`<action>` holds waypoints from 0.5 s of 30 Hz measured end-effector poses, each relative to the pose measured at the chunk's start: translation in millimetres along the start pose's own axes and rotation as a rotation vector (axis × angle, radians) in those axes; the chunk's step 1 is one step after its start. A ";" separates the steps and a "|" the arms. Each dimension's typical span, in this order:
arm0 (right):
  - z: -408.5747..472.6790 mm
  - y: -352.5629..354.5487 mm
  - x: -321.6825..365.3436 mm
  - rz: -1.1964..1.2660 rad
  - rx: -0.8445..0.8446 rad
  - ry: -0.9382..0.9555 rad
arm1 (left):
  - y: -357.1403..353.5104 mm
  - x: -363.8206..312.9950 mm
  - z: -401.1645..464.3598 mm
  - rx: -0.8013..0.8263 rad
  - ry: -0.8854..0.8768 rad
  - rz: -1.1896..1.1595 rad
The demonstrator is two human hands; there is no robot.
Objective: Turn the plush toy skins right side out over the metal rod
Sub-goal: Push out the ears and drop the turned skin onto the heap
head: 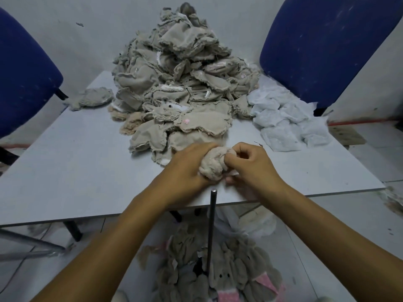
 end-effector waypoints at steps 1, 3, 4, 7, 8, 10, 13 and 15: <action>-0.4 -1.5 3.7 0.065 -0.001 -0.033 | -1.3 0.9 0.1 -0.055 0.001 -0.019; 2.4 0.1 8.3 0.271 -0.033 -0.107 | -0.7 3.7 1.4 -0.169 0.077 -0.105; 4.2 2.4 10.3 0.352 -0.033 -0.102 | 0.4 6.3 2.9 -0.207 0.137 -0.179; 2.8 5.8 10.8 0.126 0.006 0.101 | 0.5 15.8 8.3 -0.236 0.293 -0.325; 0.7 4.2 9.2 -0.086 0.003 0.207 | -1.2 16.6 8.4 -0.220 0.331 -0.354; -1.8 -1.0 4.0 -0.306 -0.035 0.309 | -4.3 16.3 7.7 -0.182 0.370 -0.422; -1.0 0.8 0.1 -0.175 -0.092 0.223 | -4.9 13.5 7.2 -0.160 0.362 -0.615; 1.9 6.0 -0.4 -0.206 -0.093 0.226 | -5.1 12.9 6.4 -0.159 0.362 -0.630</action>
Point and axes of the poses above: each hand's wrist, its own z-axis towards the middle knuckle, its own y-axis out of the back of the hand, x = y × z, the point moved 2 cm from there along z, towards the middle knuckle
